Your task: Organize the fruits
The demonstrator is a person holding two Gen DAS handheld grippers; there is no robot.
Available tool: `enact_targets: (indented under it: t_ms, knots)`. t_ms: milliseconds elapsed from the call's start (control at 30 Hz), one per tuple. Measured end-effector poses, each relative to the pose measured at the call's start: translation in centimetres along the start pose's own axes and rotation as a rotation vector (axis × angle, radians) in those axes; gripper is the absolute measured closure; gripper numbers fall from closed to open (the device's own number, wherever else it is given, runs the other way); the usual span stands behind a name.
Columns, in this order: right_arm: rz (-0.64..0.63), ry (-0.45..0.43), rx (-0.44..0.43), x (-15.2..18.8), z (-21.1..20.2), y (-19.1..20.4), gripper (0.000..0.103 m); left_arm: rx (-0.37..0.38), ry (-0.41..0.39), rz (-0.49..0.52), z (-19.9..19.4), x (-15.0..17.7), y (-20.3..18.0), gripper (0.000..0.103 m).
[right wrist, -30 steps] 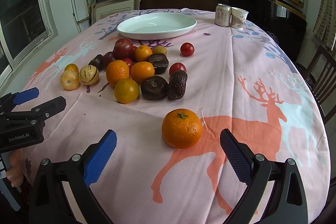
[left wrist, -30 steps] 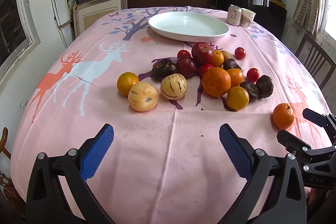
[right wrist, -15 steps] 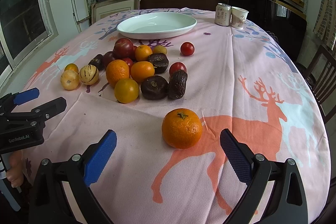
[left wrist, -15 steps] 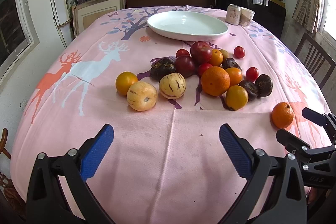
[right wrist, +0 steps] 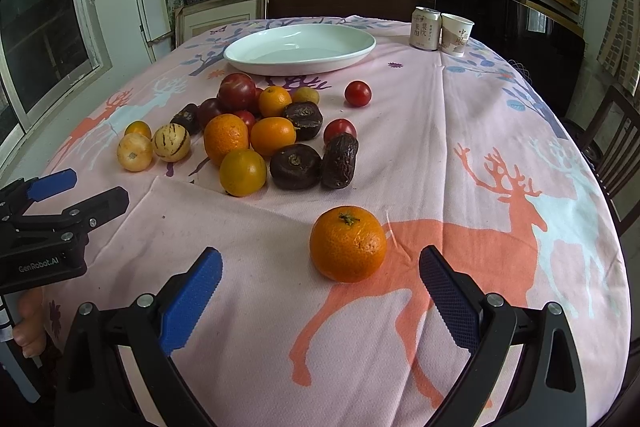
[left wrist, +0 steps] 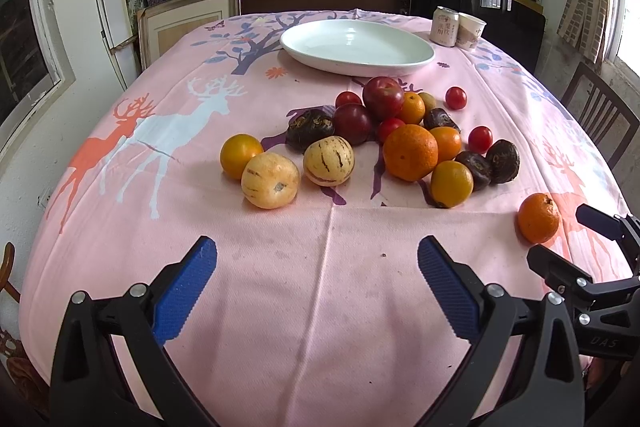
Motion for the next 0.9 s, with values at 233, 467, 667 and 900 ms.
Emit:
enact_targets:
  t_ms: [233, 467, 667, 900]
  knots:
    - [0.001, -0.001, 0.000, -0.1, -0.1, -0.2, 0.004, 0.000, 0.000, 0.000, 0.0, 0.1, 0.0, 0.005]
    - [0.000, 0.001, 0.000, 0.2, 0.1, 0.2, 0.004, 0.001, 0.003, 0.001, 0.0, 0.2, 0.0, 0.005]
    - [0.000, 0.004, 0.003, 0.4, 0.2, 0.2, 0.004, -0.001, 0.006, -0.005, 0.1, 0.4, 0.3, 0.005]
    - [-0.012, 0.042, 0.004, 0.8, 1.1, -0.3, 0.004, 0.005, 0.008, -0.033, 0.7, -0.1, 2.1, 0.005]
Point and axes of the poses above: each gripper's, at about its wrist camera, not at the fingertips, and z roughly the way its jaws point, y to its left, x to its underside, the point moved 2 cm from there along z, roughly the way its jaws point, and after that the axes turned 3 degrees about -z, right-handed, at the moved point
